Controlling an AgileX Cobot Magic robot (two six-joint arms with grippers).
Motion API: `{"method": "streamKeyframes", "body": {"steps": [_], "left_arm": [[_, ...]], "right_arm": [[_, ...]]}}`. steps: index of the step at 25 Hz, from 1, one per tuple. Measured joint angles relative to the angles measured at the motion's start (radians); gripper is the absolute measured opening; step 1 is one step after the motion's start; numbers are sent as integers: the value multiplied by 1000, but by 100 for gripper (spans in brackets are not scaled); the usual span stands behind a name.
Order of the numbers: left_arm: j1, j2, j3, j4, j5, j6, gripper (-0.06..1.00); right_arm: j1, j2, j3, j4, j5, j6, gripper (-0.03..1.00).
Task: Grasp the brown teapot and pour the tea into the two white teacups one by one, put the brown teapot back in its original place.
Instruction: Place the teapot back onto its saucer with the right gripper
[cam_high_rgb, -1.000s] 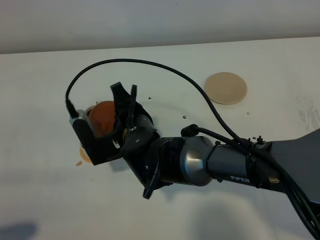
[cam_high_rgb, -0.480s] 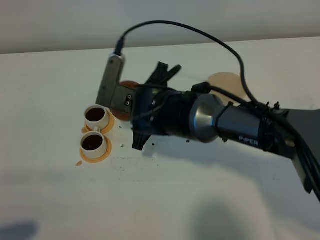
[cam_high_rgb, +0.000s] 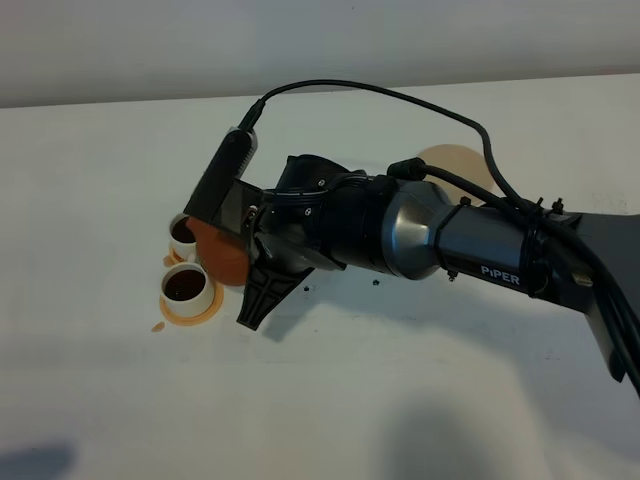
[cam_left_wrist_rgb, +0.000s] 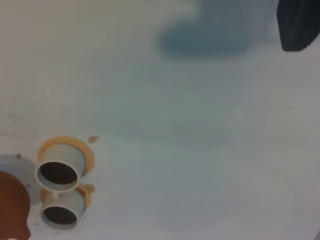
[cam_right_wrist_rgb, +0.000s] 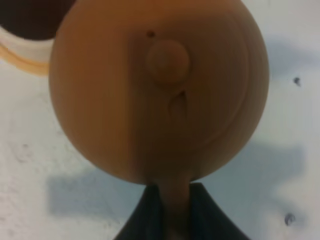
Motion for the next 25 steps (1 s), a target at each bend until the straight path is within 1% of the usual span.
{"method": "streamKeyframes", "body": {"steps": [5,10,14,20,23,25], "left_arm": [[0,0,0,0,0,0,27],[0,0,0,0,0,0,27],[0,0,0,0,1,0,27],[0,0,0,0,0,0,27],[0,0,0,0,0,0,27],[0,0,0,0,0,0,27]], "right_arm": [[-19,4,-1,8,-9,-1,9],[-44,45,-1,54,-14,-2,9],[-47,71,-1,93,-20,-14,9],[-51,33,-9,112,-4,-30,9],[-84,-18,-22,162,-4,-30,9],[-125,-50,-30,188,10,-30,9]]}}
